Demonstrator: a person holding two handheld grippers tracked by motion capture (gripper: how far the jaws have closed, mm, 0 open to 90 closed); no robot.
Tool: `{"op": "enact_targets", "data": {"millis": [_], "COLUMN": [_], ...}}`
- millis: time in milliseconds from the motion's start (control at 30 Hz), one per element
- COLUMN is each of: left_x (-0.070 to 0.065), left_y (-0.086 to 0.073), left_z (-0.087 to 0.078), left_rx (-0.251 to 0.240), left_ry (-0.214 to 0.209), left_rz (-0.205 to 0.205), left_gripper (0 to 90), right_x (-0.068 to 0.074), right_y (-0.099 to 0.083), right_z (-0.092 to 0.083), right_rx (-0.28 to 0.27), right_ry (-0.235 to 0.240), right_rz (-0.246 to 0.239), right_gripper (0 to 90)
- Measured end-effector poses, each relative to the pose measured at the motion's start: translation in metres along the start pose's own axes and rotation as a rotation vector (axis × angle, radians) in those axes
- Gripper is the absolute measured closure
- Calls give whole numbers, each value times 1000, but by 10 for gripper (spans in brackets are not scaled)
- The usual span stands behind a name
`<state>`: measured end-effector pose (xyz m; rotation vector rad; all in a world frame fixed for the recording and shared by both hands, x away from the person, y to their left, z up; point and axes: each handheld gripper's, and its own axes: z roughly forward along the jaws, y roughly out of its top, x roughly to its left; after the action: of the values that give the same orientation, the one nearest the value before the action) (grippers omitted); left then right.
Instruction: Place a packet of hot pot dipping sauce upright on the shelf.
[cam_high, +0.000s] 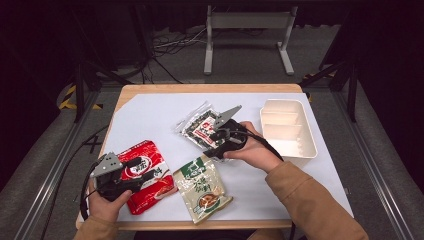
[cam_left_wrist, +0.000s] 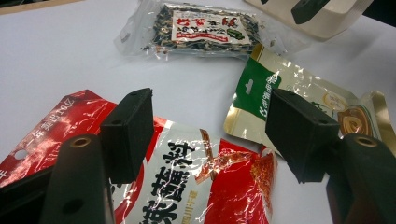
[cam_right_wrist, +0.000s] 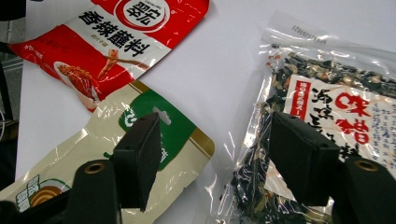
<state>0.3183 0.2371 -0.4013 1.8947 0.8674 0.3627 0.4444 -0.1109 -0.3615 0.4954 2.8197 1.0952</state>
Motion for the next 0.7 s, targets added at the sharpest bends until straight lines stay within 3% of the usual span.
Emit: {"op": "enact_targets", "data": {"millis": [300, 500, 700], "left_x": [0, 0, 0], "left_y": [0, 0, 0], "left_z": [0, 0, 1], "left_rx": [1, 7, 8], "left_ry": [-1, -2, -1], "left_rz": [0, 3, 5], "left_gripper": [331, 330, 330], "right_x": [-7, -9, -5], "right_y": [2, 2, -2], "right_z": [19, 27, 39], "right_rx": [18, 18, 55], "right_ry": [76, 88, 102], "right_rz": [20, 28, 26], "right_gripper": [337, 361, 337]}}
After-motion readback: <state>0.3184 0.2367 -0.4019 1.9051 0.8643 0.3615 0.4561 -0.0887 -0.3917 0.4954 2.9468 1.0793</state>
